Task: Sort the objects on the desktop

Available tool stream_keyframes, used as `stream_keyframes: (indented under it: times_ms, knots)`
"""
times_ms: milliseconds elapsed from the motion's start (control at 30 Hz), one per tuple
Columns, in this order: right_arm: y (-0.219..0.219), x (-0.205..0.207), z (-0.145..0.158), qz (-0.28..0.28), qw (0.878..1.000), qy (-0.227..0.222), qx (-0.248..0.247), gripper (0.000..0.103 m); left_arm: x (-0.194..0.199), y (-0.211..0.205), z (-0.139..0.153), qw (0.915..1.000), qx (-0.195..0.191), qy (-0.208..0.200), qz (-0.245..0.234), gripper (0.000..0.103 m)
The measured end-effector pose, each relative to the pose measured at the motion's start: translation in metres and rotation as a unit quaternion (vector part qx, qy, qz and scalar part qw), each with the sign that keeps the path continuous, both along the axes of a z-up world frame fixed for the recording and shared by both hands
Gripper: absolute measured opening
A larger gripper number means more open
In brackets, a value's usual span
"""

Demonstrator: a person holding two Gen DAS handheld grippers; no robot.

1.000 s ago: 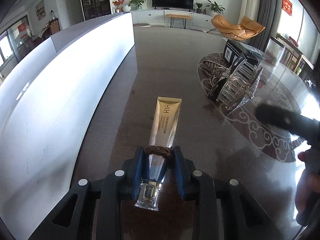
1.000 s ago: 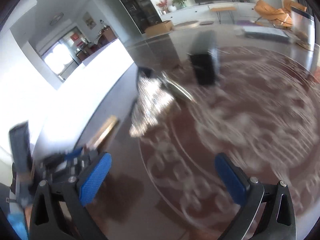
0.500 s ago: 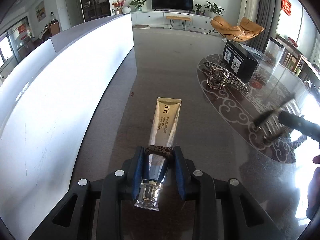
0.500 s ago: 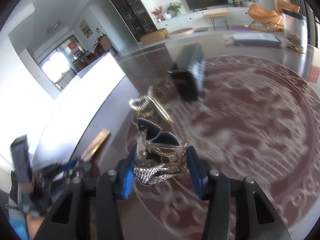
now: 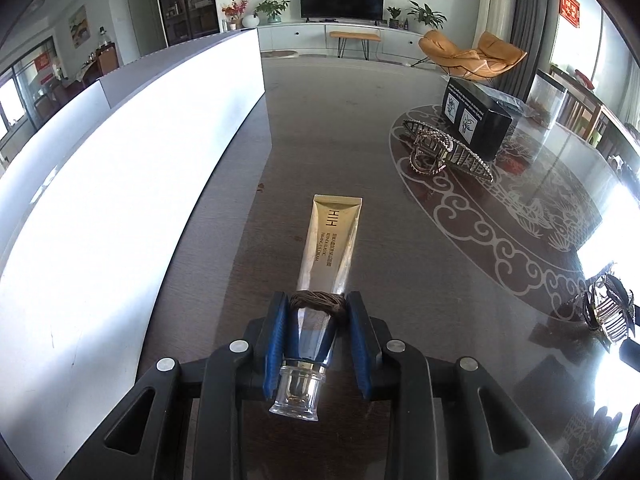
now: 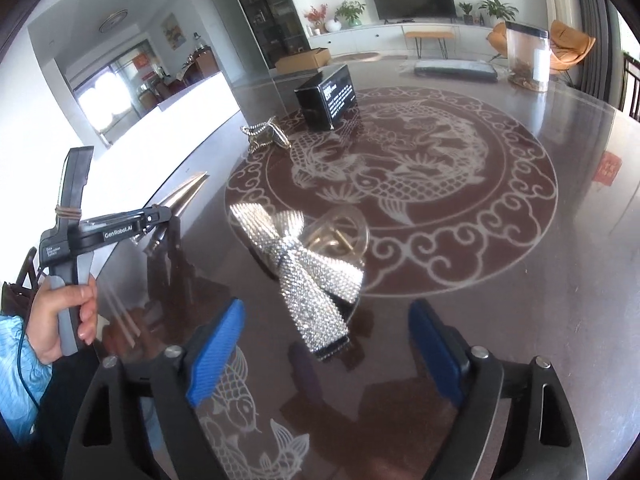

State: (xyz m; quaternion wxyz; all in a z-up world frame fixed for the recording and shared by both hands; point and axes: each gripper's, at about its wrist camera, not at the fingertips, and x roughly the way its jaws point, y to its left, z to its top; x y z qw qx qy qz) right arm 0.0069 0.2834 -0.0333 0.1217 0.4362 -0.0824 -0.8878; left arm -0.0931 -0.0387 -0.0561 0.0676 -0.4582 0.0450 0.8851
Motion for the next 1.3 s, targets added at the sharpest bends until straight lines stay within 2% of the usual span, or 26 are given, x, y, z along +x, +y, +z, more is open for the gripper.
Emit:
stream_keyframes:
  times_ms: [200, 367, 567, 600, 633, 667, 700, 967, 1300]
  knots:
    - [-0.013, -0.02, -0.006, 0.024, 0.997, 0.002, 0.069, 0.092, 0.001, -0.001, 0.0, 1.0, 0.001, 0.0, 0.0, 0.03]
    - [-0.016, -0.033, -0.017, 0.035, 0.996, -0.007, 0.086, 0.093, 0.001, 0.0, 0.0, 1.0, 0.001, 0.0, 0.0, 0.03]
    - [-0.032, -0.034, -0.025, 0.059, 0.99, 0.003, 0.126, 0.1, 0.001, 0.0, 0.001, 1.0, 0.001, -0.001, 0.001, 0.03]
    - [-0.033, -0.035, -0.025, 0.06, 0.99, 0.003, 0.13, 0.101, 0.001, -0.001, 0.001, 1.0, 0.003, -0.002, 0.001, 0.033]
    - [-0.034, -0.035, -0.026, 0.061, 0.989, 0.002, 0.133, 0.101, 0.001, 0.0, 0.0, 1.0, 0.005, -0.004, -0.001, 0.055]
    - [-0.034, -0.035, -0.026, 0.062, 0.989, 0.002, 0.133, 0.102, 0.0, 0.002, -0.002, 0.9999, 0.002, -0.011, -0.002, 0.088]
    - [-0.034, -0.035, -0.026, 0.062, 0.989, 0.001, 0.132, 0.102, -0.001, 0.004, -0.006, 0.9998, -0.006, -0.019, -0.001, 0.098]
    - [-0.034, -0.035, -0.026, 0.062, 0.989, 0.001, 0.133, 0.103, 0.002, 0.006, -0.008, 0.9997, 0.0, -0.022, -0.006, 0.103]
    - [-0.034, -0.035, -0.026, 0.062, 0.989, 0.001, 0.134, 0.103, 0.002, 0.004, -0.008, 0.9998, 0.003, -0.018, -0.005, 0.103]
